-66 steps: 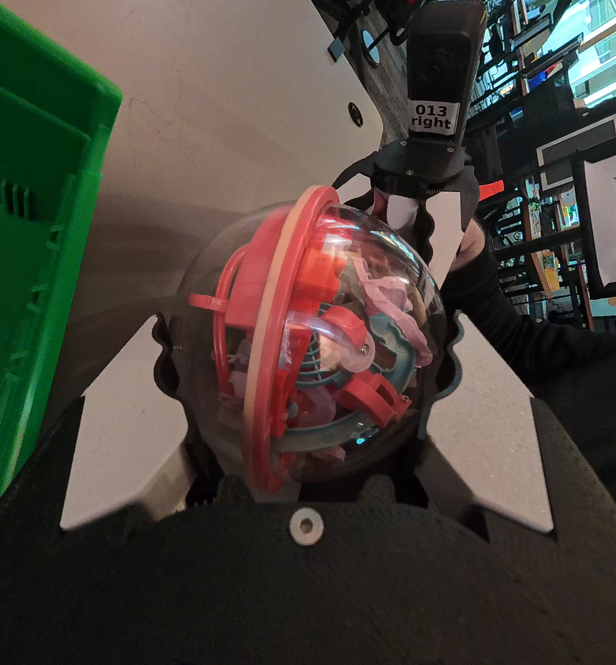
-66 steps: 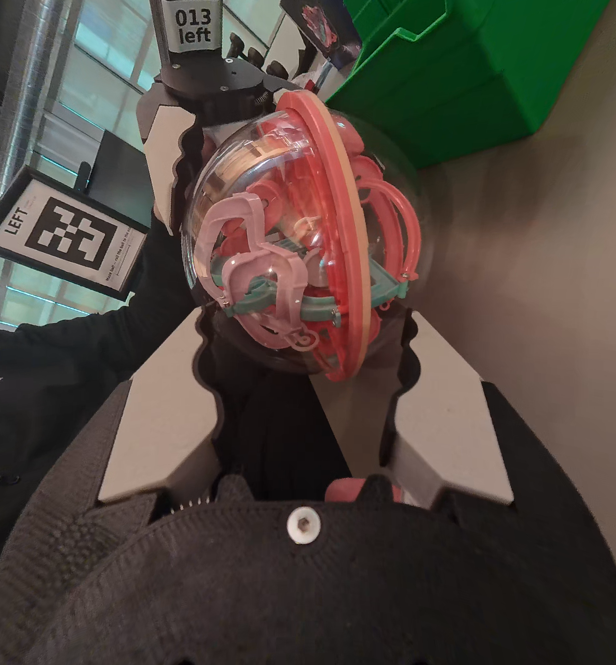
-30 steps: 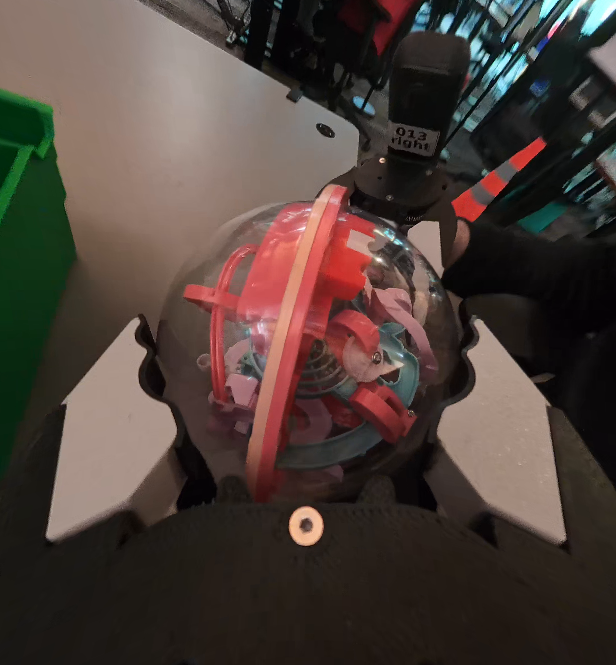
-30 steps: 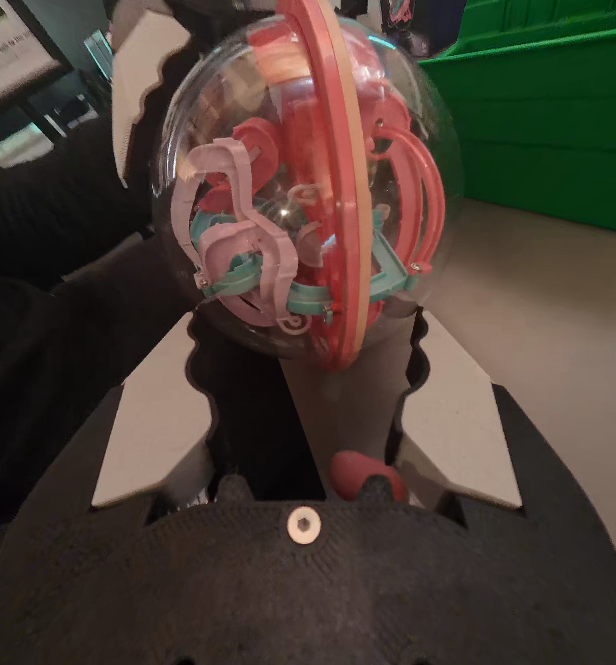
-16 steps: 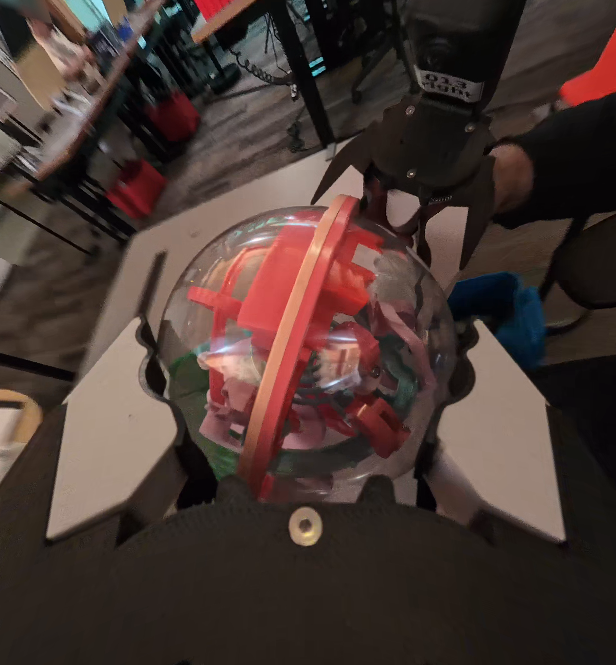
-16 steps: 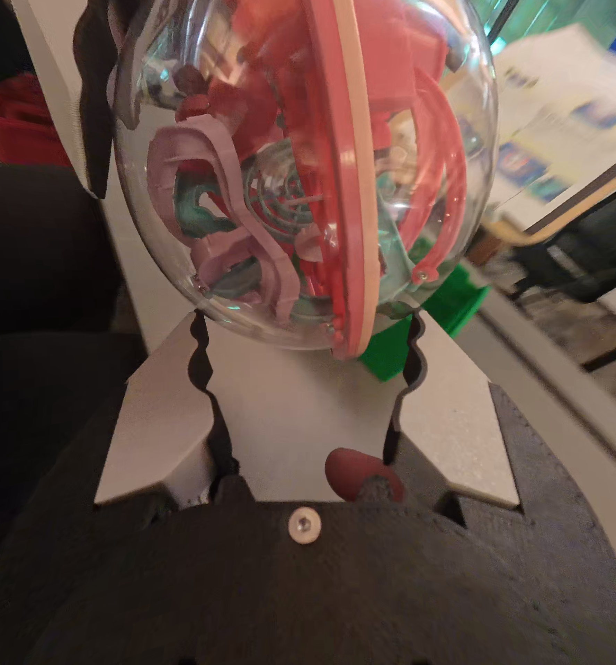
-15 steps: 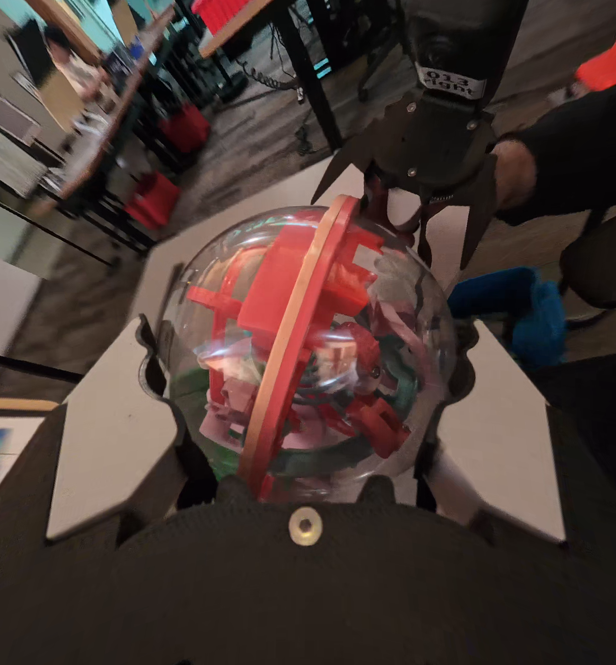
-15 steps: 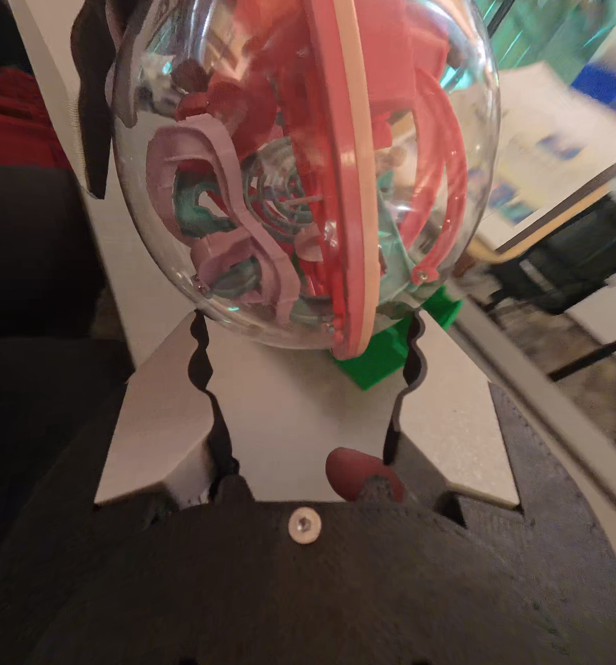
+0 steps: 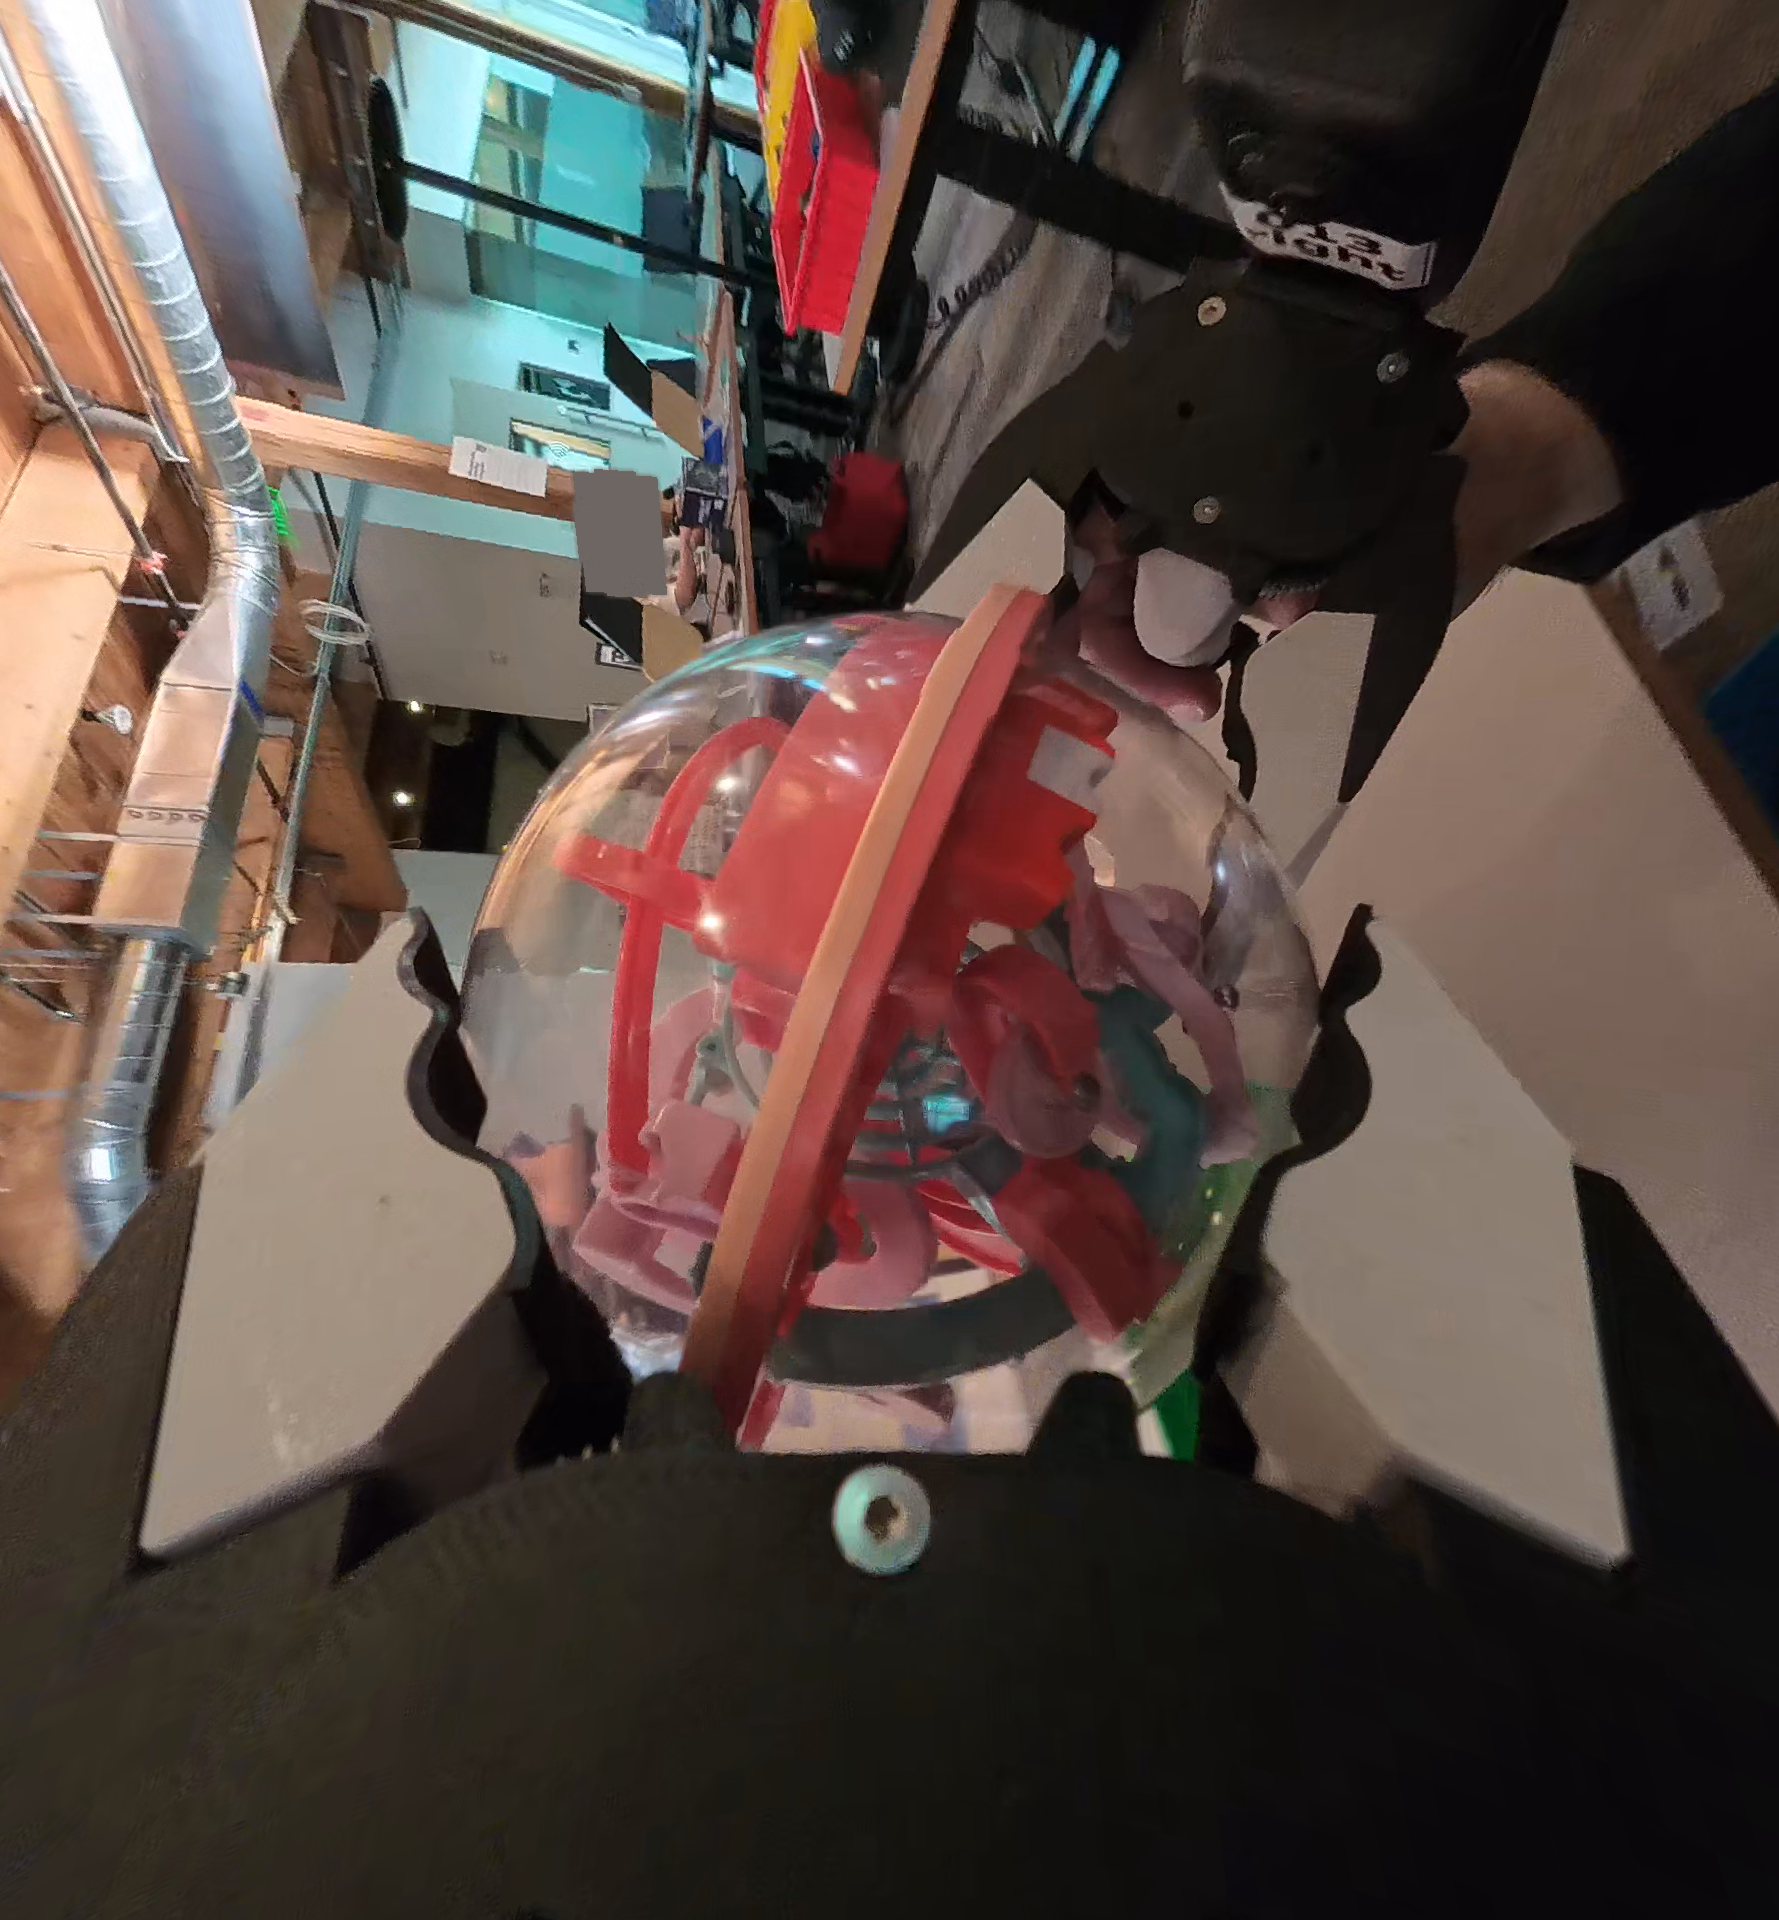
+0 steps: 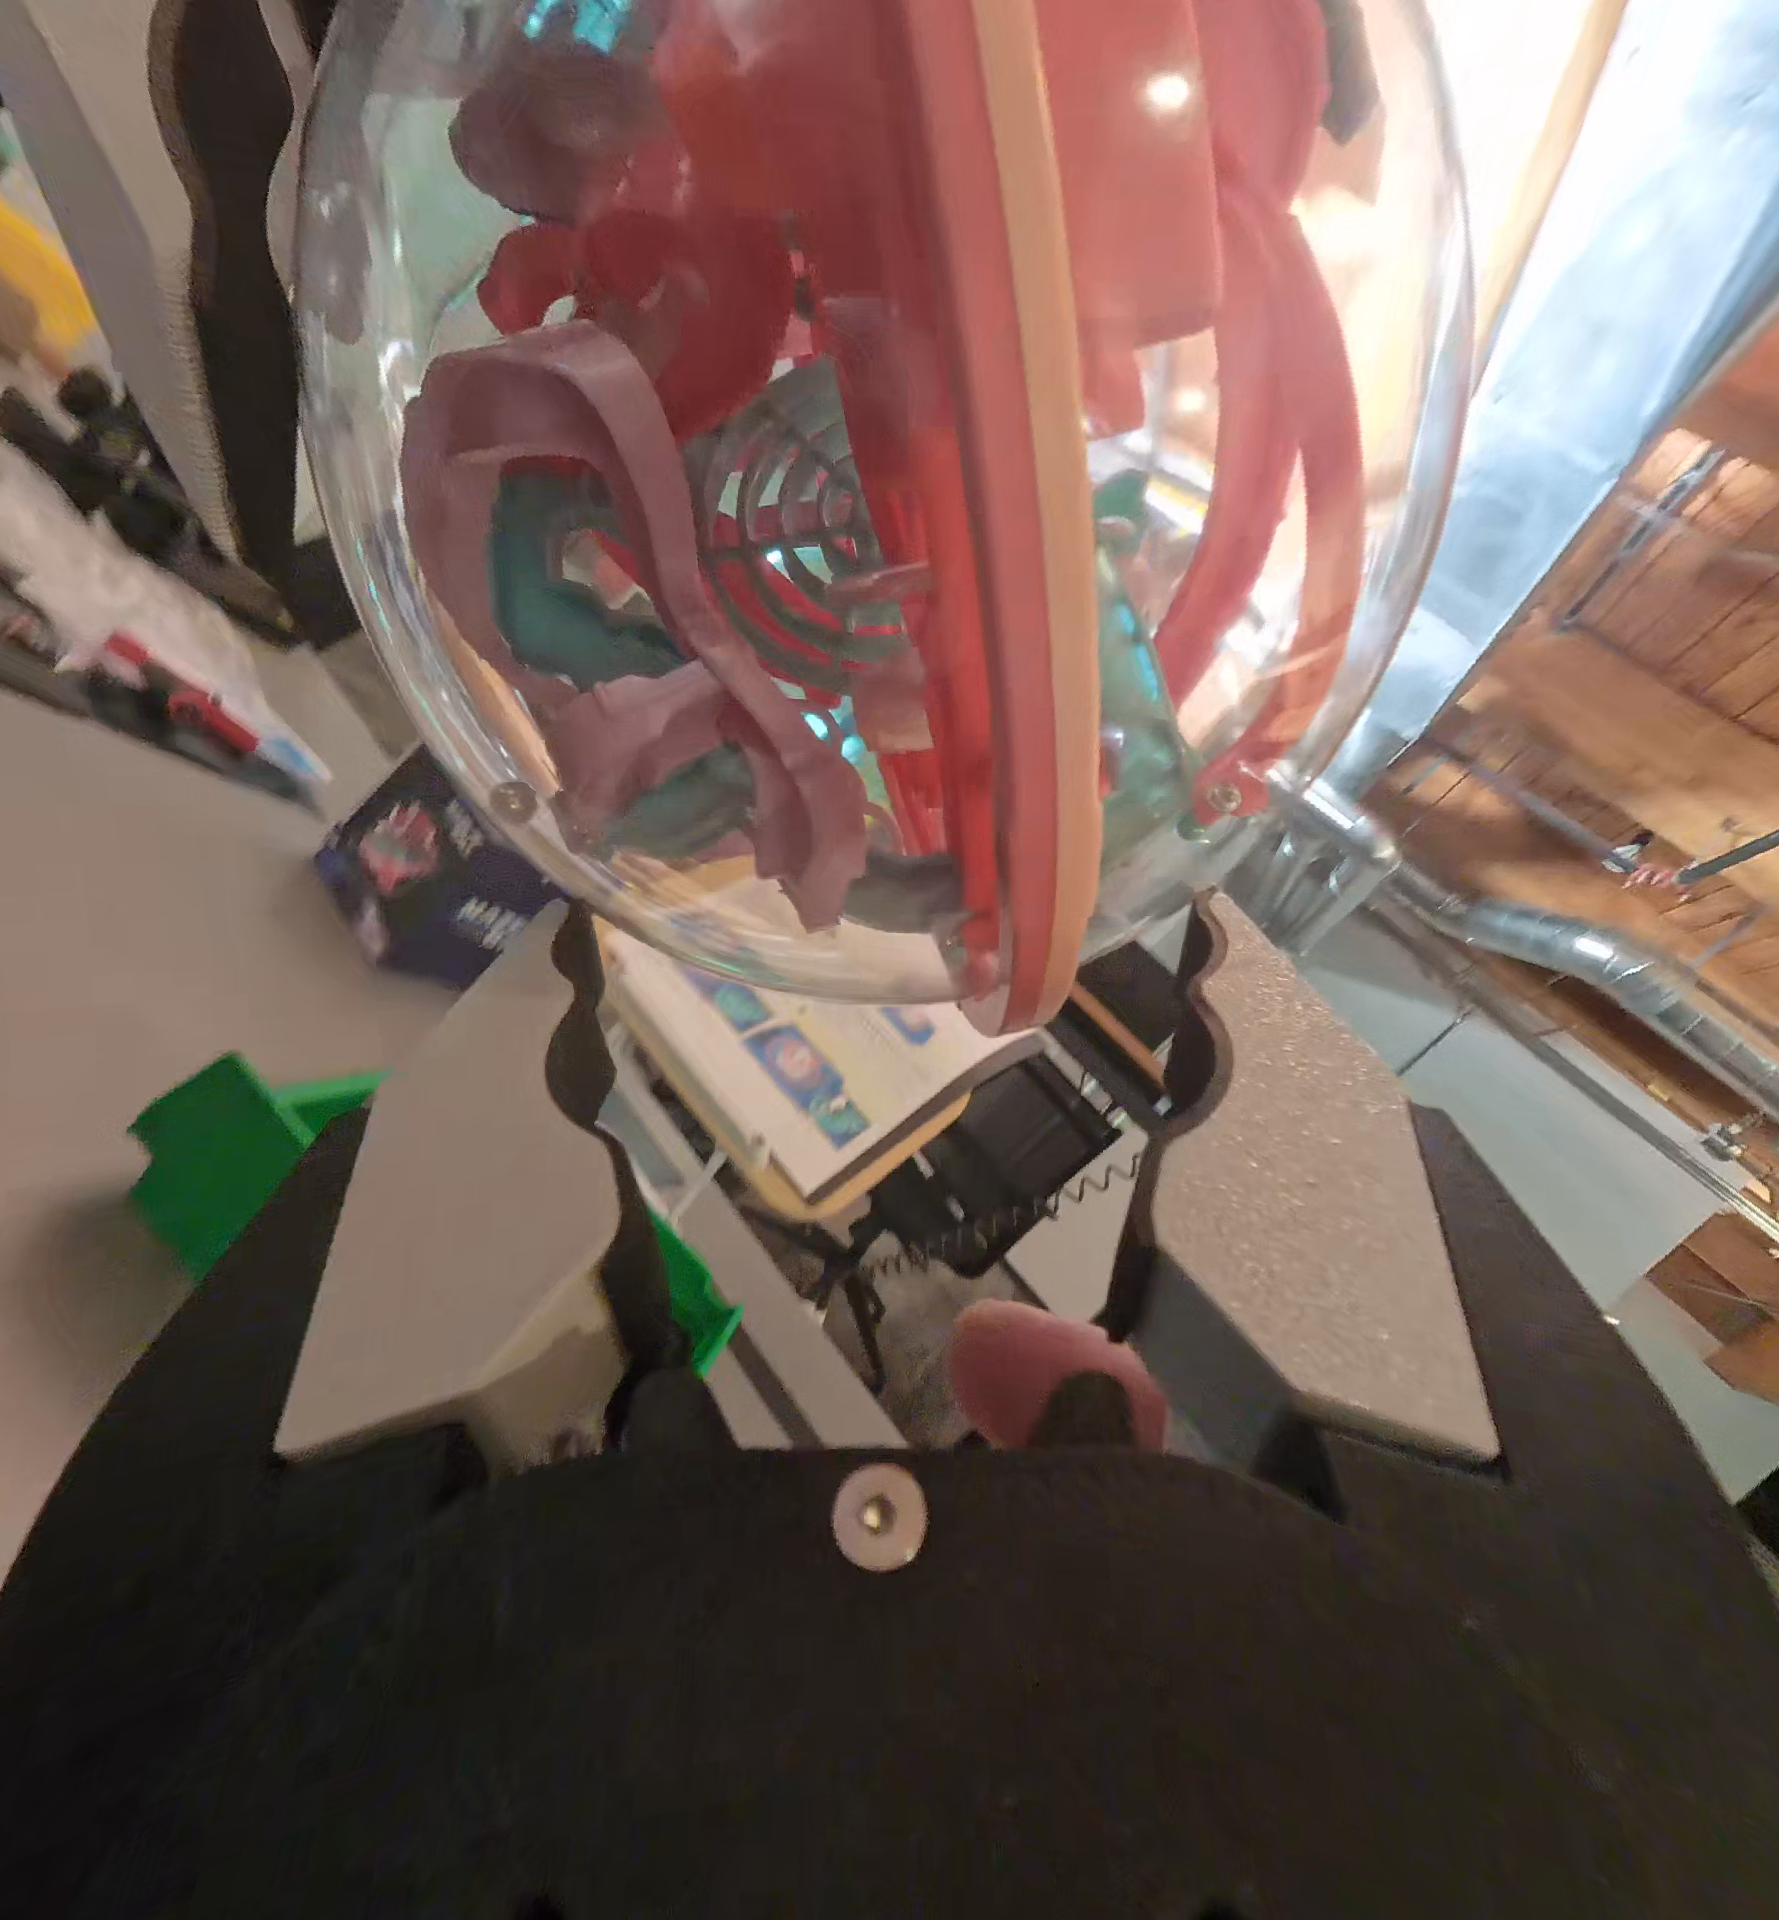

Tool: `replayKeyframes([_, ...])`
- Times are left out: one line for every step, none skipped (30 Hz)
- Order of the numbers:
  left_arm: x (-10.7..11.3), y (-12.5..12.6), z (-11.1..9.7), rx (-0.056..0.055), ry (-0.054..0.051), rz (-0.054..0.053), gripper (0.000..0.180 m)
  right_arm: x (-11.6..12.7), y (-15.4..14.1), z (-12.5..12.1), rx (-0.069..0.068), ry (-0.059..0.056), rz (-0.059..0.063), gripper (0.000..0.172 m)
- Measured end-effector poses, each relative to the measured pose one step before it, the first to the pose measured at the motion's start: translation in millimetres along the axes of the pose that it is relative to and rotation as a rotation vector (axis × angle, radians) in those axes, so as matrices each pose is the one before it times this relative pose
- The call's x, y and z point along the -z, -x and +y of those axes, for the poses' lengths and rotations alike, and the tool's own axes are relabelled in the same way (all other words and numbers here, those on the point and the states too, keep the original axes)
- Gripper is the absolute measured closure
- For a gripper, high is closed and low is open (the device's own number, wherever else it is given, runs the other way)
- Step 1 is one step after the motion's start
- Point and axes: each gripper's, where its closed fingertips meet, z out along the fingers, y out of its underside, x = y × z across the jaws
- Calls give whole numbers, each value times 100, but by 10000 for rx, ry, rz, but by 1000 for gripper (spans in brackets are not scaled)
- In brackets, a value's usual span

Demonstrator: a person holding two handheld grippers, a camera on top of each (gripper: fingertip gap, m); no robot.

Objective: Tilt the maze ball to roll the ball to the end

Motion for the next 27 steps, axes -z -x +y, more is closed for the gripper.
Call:
replayKeyframes([328,732,-675,-416,131,17,25,-176,-650,-833,-63,-274,249,62])
replayKeyframes([302,739,-571,-392,139,13,25,-191,-695,-790,12,-229,276,63])
replayKeyframes([308,740,-565,-411,150,-18,25,-183,-719,-825,53,-238,275,62])
replayKeyframes([325,711,-583,-418,165,-33,26,-188,-692,-807,58,-247,256,62])
replayKeyframes([316,677,-496,-359,218,-2,25,-219,-598,-775,13,-236,190,62])
replayKeyframes([277,642,-386,-229,260,55,26,-232,-488,-685,-59,-214,107,62])
replayKeyframes([249,598,-334,-184,233,87,26,-240,-428,-628,-110,-207,86,63])
replayKeyframes([196,551,-277,-142,209,115,26,-205,-369,-565,-133,-180,92,62])
replayKeyframes([184,486,-206,-72,237,157,26,-189,-280,-506,-171,-149,60,62])
replayKeyframes([195,425,-269,-110,216,156,26,-148,-216,-485,-201,-161,63,62])
replayKeyframes([184,334,-340,-154,162,131,26,-89,-177,-479,-196,-197,77,63])
replayKeyframes([157,240,-219,-30,236,164,26,-79,-82,-401,-218,-199,25,63])
replayKeyframes([122,155,-99,5,259,196,26,-122,57,-291,-251,-159,-23,62])
replayKeyframes([67,114,-13,-40,248,193,25,-156,98,-171,-251,-86,12,63])
replayKeyframes([20,73,33,-85,197,145,25,-187,107,-72,-234,-31,49,63])
replayKeyframes([-15,56,98,-45,195,134,25,-196,109,3,-233,-27,29,63])
replayKeyframes([-12,85,110,4,152,102,26,-188,112,56,-286,-59,-12,65])
replayKeyframes([27,149,71,9,42,40,27,-189,146,76,-367,-62,-66,67])
replayKeyframes([70,96,55,50,-58,81,28,-192,188,46,-347,-54,-98,68])
replayKeyframes([84,82,102,126,-93,107,29,-179,190,-6,-266,-57,-98,68])
replayKeyframes([105,68,183,175,-56,124,30,-180,191,-21,-217,-39,-120,68])
replayKeyframes([121,125,256,171,-32,67,31,-155,100,-12,-170,-26,-101,68])
replayKeyframes([150,197,317,136,-26,-19,32,-93,-37,-69,-104,-66,-28,68])
replayKeyframes([169,328,390,186,-43,-83,33,-63,-113,-131,-147,-131,-27,69])
replayKeyframes([186,434,413,226,-119,-134,34,-98,-121,-140,-285,-155,-83,70])
replayKeyframes([152,384,418,309,-174,-39,37,-188,-88,-86,-335,-116,-122,70])
replayKeyframes([44,413,570,466,-125,56,37,-285,-34,-31,-257,-89,-118,71])
